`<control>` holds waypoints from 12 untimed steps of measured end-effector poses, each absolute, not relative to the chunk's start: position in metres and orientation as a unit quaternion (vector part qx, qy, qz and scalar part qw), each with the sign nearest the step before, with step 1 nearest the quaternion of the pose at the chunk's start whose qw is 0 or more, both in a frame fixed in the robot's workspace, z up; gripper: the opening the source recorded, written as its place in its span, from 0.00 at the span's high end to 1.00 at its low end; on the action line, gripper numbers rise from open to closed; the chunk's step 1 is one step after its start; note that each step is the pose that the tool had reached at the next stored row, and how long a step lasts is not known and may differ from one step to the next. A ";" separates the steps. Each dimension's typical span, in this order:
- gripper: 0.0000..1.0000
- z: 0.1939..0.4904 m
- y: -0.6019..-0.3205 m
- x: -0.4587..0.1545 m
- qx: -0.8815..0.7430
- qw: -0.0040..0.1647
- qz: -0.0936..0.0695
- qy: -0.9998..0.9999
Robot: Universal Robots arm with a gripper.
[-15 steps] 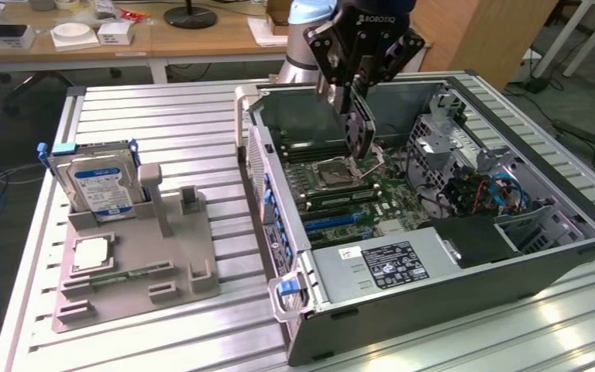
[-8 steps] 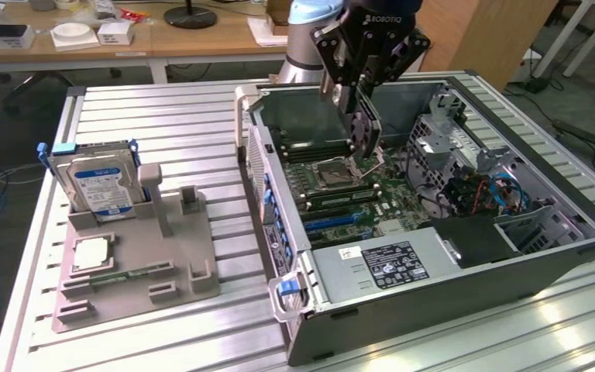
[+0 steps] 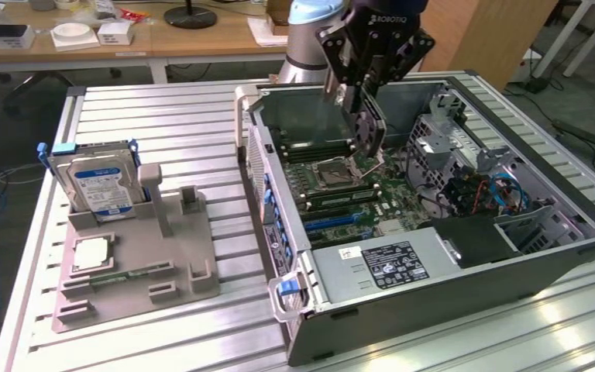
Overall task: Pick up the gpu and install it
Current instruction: 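Pick up the gpu and move the gpu toward the slot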
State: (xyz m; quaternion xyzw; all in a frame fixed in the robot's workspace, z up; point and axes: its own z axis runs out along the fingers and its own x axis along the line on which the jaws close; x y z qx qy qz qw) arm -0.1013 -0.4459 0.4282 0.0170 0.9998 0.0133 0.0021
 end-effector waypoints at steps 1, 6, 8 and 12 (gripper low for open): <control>0.74 0.428 -0.446 -0.100 0.017 0.002 0.013 1.000; 0.74 0.428 -0.446 -0.094 0.017 0.002 0.013 1.000; 0.74 0.428 -0.446 -0.092 0.017 0.002 0.013 1.000; 0.74 0.428 -0.446 -0.087 0.017 0.002 0.013 1.000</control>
